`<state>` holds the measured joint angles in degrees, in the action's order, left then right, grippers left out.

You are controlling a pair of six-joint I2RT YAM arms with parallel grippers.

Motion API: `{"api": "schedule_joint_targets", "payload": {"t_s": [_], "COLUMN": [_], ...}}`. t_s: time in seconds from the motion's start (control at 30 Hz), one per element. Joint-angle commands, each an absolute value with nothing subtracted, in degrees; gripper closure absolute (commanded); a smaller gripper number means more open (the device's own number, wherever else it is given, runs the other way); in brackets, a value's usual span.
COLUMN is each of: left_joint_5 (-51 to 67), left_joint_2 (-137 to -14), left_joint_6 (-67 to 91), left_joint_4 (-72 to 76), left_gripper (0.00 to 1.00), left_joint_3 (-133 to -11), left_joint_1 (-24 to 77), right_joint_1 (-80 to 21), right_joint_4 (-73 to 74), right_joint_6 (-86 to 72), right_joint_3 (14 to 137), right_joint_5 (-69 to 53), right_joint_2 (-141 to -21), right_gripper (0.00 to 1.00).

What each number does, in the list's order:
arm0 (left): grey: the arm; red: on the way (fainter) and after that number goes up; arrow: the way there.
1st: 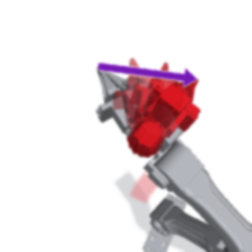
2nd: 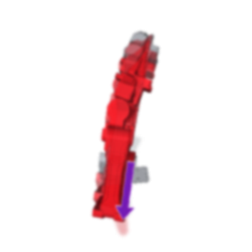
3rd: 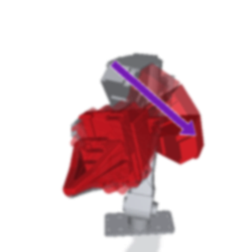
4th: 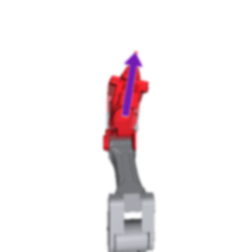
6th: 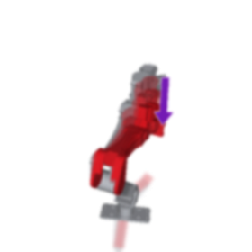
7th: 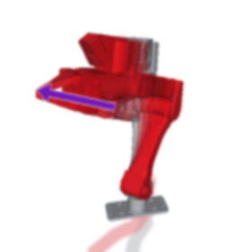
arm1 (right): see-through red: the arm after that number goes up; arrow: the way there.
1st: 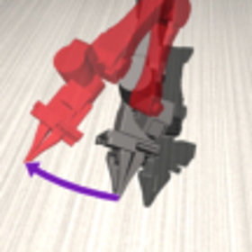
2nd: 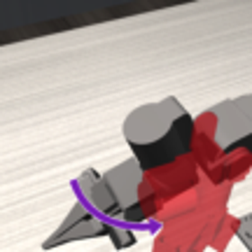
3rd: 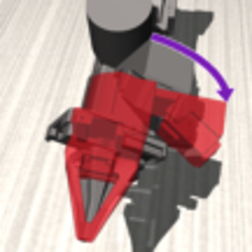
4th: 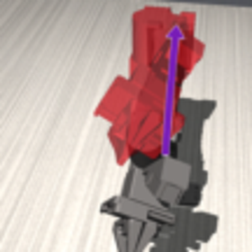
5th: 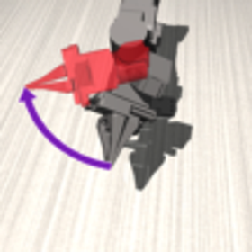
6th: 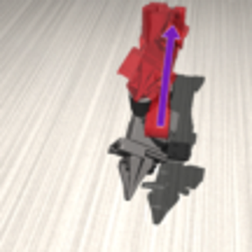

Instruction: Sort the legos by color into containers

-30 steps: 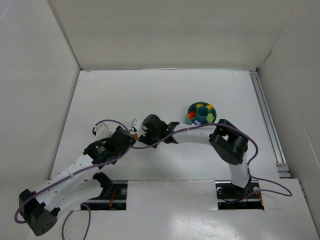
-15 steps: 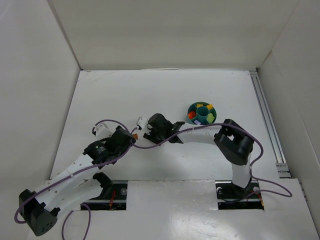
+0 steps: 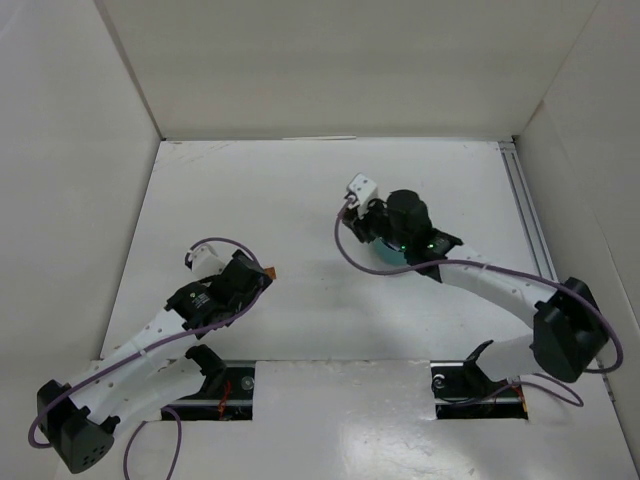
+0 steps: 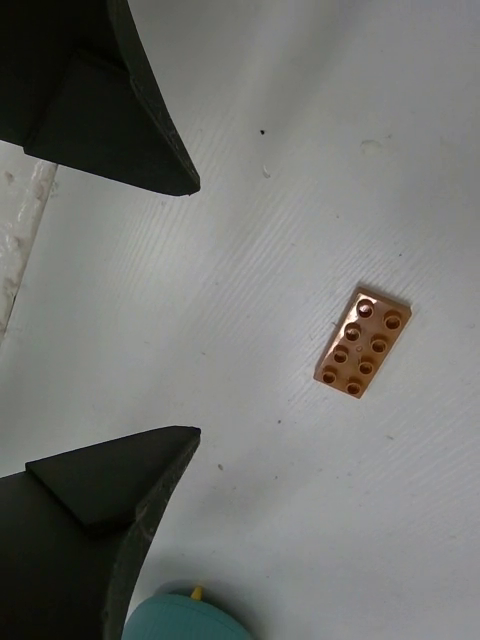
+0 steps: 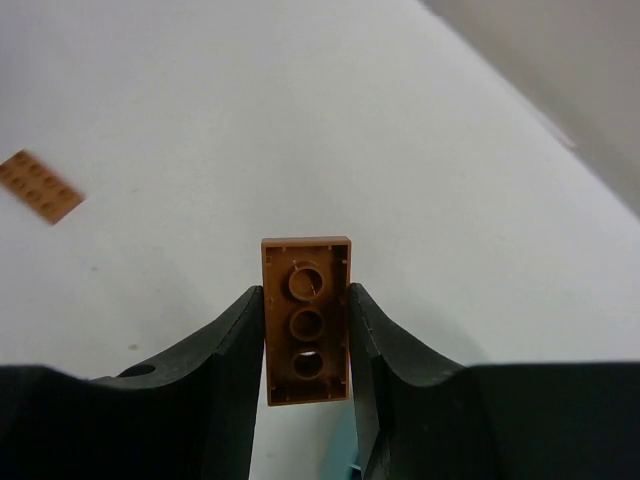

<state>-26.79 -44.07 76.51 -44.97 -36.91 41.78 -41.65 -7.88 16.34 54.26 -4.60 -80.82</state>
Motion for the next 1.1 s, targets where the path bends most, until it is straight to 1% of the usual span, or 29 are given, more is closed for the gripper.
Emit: {"api": "schedule_joint_targets", "payload": {"t_s": [0.0, 0.03, 0.13, 0.3, 0.43, 0.67, 0.83, 0.93, 0.97, 1.03, 1.07], "left_joint_5": [-27.60, -27.08, -26.55, -25.40, -24.87, -22.86, -19.34, -17.68, -16.80, -15.65, -15.12], "left_joint_2": [-43.33, -44.03, -45.52, -48.42, -50.70, -53.17, -54.40, -54.93, -54.93, -54.93, -55.63], "left_joint_6": [74.71, 74.01, 72.34, 69.61, 68.55, 65.93, 63.63, 63.11, 62.50, 62.49, 62.49], "left_joint_4": [-41.76, -41.14, -38.51, -35.07, -33.75, -30.86, -29.27, -28.56, -27.96, -27.95, -27.95], "left_gripper": [0.01, 0.01, 0.01, 0.01, 0.01, 0.01, 0.01, 0.01, 0.01, 0.01, 0.01], "left_joint_3": [-39.11, -39.11, -39.11, -40.25, -40.87, -41.40, -41.40, -40.87, -40.87, -40.35, -40.34], "left_joint_1": [41.75, 41.75, 41.75, 41.75, 41.23, 39.82, 36.13, 35.16, 34.29, 33.40, 32.01], "right_joint_1": [-34.91, -31.33, -26.56, -19.35, -16.44, -14.68, -14.15, -13.63, -13.62, -13.62, -13.62], "right_joint_4": [-17.13, -19.40, -21.96, -26.02, -27.94, -29.70, -31.20, -31.20, -31.20, -31.81, -31.82], "right_joint_6": [16.52, 16.52, 15.47, 14.42, 13.36, 13.36, 12.74, 12.74, 12.74, 12.74, 12.74], "right_joint_3": [48.37, 47.03, 43.25, 39.91, 38.06, 35.42, 33.57, 32.96, 32.26, 31.65, 31.03], "right_joint_5": [-10.09, -11.85, -15.89, -21.18, -23.81, -25.05, -25.58, -24.96, -24.96, -24.96, -24.96], "right_joint_2": [-75.25, -74.19, -71.29, -70.40, -70.40, -70.57, -70.58, -70.05, -69.35, -68.74, -68.73], "right_gripper": [0.75, 0.75, 0.75, 0.75, 0.75, 0.74, 0.70, 0.65, 0.61, 0.60, 0.57]}}
